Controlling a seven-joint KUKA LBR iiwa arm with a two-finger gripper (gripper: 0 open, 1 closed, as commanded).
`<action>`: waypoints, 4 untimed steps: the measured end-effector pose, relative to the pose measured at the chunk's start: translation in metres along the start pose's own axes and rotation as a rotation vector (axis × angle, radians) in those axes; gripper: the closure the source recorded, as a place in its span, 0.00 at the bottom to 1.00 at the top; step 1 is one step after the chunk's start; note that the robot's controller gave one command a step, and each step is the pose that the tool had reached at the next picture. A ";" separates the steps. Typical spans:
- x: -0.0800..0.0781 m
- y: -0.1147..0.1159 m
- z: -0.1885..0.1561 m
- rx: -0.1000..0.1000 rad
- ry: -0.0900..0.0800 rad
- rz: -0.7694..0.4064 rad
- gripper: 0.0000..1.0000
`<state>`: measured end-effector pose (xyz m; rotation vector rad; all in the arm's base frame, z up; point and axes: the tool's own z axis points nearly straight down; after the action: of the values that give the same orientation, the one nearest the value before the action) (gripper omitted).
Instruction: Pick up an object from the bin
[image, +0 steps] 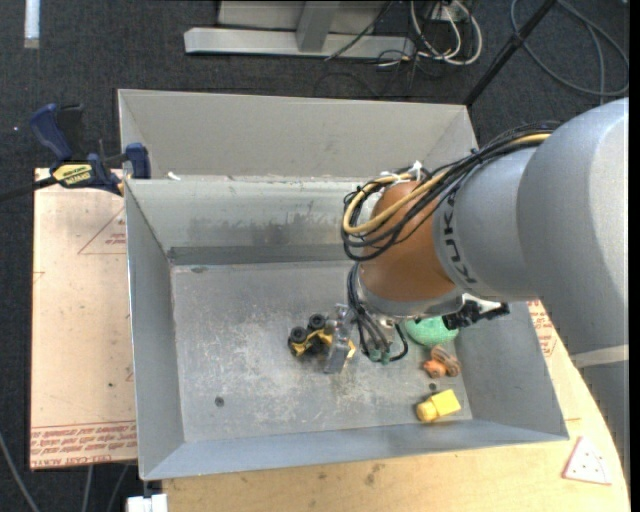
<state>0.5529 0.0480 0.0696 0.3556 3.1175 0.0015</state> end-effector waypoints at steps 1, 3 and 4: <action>0.001 0.000 0.000 0.000 0.000 -0.006 1.00; 0.003 -0.001 -0.015 0.003 0.011 -0.007 1.00; 0.003 -0.001 -0.036 0.002 0.008 -0.007 1.00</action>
Offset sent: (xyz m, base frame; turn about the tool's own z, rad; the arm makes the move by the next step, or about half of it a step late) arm 0.0000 0.0001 0.0274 0.0000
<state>0.5501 0.0480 0.1056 0.3448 3.1268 0.0000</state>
